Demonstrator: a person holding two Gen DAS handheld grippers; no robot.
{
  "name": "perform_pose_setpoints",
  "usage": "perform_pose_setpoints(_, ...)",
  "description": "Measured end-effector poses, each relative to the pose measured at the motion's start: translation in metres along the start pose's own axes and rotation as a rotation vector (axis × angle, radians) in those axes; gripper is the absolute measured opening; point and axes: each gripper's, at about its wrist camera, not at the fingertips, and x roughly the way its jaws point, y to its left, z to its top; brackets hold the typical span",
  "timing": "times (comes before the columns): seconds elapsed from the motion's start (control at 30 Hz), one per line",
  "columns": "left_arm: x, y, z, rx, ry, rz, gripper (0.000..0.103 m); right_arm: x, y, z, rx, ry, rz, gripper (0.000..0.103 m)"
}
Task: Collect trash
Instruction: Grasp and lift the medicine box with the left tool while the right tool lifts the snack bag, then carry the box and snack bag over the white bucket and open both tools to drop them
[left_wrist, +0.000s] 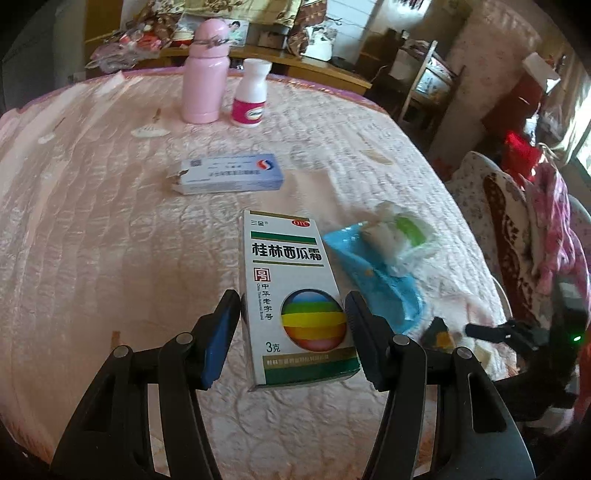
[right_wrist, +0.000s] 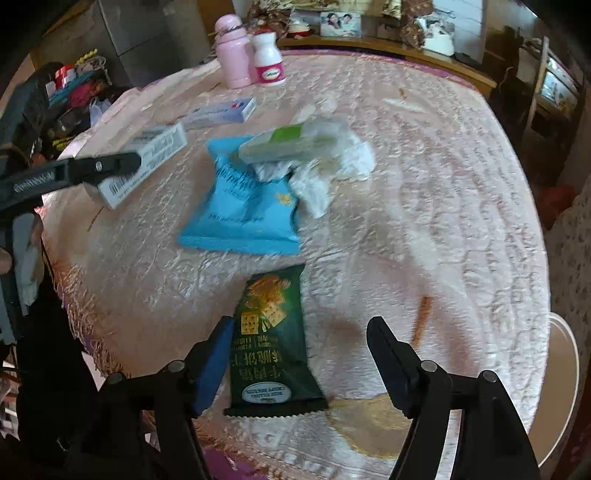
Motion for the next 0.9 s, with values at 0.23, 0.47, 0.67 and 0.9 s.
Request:
perform_pose_setpoints(0.23,-0.013,-0.021,0.0,0.019,-0.008,-0.042,0.057,-0.014,0.003,-0.008,-0.004,-0.052,0.008,0.027)
perform_pose_setpoints(0.47,-0.022,-0.062,0.006,0.077,-0.026,-0.113,0.057,-0.047,-0.019,-0.011,0.079,-0.132,0.017,0.027)
perform_pose_setpoints(0.67,-0.017,-0.105,0.01,0.141,-0.02,-0.158,0.057,-0.075,-0.04,-0.019,0.145,-0.19,-0.013,0.027)
perform_pose_setpoints(0.9,-0.002,-0.158,0.012,0.214,-0.006,-0.209,0.057,-0.103,-0.076,-0.034,0.218,-0.231,-0.073,0.027)
